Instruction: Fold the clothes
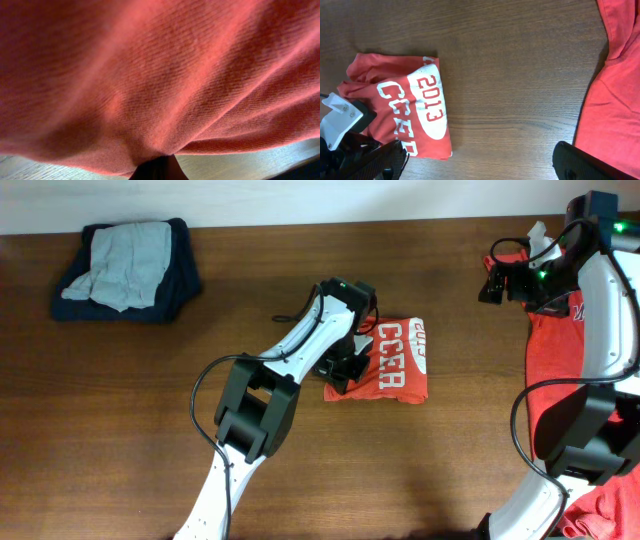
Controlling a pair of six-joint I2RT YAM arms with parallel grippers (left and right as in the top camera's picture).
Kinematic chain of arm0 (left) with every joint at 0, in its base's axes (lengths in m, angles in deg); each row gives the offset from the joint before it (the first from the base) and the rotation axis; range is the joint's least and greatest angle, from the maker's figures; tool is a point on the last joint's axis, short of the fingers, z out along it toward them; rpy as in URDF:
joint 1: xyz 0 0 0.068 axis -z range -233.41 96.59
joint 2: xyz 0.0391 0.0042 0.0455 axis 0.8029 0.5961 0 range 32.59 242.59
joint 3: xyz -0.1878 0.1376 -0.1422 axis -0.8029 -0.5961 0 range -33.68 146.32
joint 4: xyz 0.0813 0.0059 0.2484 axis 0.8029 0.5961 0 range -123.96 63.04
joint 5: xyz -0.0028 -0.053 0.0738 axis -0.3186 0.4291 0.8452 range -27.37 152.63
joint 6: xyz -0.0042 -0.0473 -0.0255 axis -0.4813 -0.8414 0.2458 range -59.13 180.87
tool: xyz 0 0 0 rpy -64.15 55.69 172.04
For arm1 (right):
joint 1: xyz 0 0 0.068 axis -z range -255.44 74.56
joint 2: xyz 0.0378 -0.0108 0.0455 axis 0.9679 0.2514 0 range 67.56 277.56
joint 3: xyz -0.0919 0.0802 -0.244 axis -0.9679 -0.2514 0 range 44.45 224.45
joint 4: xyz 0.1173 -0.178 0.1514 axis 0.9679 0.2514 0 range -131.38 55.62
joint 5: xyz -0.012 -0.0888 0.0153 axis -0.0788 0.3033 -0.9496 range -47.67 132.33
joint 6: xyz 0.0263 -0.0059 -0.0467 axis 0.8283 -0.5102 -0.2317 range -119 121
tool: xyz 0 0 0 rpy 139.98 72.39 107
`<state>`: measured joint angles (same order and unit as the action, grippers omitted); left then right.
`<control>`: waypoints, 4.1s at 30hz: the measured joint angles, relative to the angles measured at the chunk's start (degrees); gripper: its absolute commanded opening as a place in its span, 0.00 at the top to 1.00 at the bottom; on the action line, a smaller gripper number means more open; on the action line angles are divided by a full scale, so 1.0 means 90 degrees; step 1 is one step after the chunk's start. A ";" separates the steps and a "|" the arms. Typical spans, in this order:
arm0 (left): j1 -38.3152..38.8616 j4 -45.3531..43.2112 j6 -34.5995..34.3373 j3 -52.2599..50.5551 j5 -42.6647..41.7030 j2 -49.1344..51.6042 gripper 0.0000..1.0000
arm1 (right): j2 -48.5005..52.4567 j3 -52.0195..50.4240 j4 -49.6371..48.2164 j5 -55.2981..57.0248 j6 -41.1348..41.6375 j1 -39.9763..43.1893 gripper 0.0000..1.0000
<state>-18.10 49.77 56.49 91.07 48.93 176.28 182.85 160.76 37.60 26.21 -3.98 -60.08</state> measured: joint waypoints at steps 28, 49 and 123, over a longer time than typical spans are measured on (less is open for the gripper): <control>-0.0189 -0.1336 -0.0119 0.1734 0.1083 0.0296 0.99 | 0.0000 0.0000 0.0007 0.0000 -0.0002 0.0000 0.01; -0.0474 -0.0209 -0.0172 0.4044 0.1273 0.0534 0.07 | 0.0000 0.0000 0.0012 0.0000 -0.0002 0.0000 0.01; -0.0461 0.0729 0.0041 0.4214 -0.0328 0.2203 0.99 | 0.0000 0.0000 0.0010 0.0000 0.0000 0.0000 0.01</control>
<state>-22.25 56.32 56.86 128.99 45.98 196.11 182.85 160.76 37.69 26.21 -3.98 -60.08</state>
